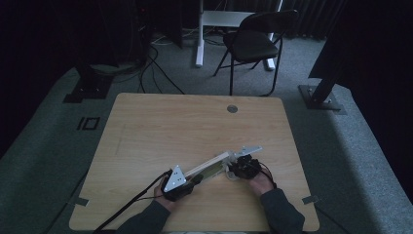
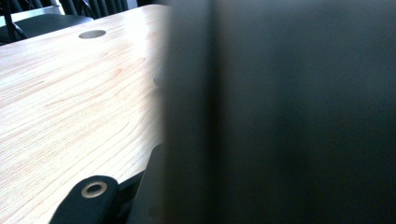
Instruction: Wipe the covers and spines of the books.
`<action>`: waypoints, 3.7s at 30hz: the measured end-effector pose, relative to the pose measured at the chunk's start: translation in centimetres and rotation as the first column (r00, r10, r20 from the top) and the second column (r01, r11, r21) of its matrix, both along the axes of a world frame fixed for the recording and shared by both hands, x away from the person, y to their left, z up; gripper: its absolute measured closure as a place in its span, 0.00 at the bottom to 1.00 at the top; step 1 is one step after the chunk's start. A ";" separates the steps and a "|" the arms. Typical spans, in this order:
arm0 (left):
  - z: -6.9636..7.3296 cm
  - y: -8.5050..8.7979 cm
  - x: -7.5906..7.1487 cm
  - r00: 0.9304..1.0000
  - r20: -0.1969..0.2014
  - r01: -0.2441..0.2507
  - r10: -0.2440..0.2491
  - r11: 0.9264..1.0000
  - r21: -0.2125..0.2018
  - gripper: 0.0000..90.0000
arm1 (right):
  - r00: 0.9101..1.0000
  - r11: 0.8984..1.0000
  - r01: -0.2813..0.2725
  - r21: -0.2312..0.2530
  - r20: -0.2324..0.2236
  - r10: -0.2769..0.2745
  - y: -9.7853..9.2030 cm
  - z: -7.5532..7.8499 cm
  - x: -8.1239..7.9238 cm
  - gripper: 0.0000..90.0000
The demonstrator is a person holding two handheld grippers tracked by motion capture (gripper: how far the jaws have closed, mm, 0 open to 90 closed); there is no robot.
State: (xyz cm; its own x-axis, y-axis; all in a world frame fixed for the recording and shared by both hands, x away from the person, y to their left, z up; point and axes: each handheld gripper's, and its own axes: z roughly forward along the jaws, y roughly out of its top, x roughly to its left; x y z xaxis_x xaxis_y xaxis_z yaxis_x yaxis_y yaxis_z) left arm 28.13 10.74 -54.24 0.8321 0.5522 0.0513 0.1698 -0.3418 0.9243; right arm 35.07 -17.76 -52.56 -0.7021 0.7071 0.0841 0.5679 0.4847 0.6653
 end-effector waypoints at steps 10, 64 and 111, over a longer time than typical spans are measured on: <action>0.0 0.0 0.0 1.000 -0.001 0.001 -0.001 1.000 0.000 0.84 | 1.000 1.000 0.005 -0.030 -0.003 -0.005 0.4 -0.4 0.0 0.91; 0.1 -0.1 -0.2 1.000 0.009 -0.003 0.003 1.000 0.011 0.86 | 0.997 1.000 0.004 0.027 0.071 -0.006 -1.4 2.4 -0.4 0.91; 1.7 0.5 -1.0 0.997 0.033 -0.069 0.068 0.997 0.018 0.88 | 0.995 0.999 0.004 0.044 0.104 -0.008 -1.6 3.5 -0.8 0.91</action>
State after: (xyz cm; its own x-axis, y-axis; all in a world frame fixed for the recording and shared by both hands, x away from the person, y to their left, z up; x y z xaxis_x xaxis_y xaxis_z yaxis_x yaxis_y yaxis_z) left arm 27.09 11.24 -52.58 0.7901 0.6066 0.0885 0.1639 -0.3482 0.9230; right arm 34.23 -19.39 -49.05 -0.7042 0.7088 0.0413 0.4973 0.4509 0.7412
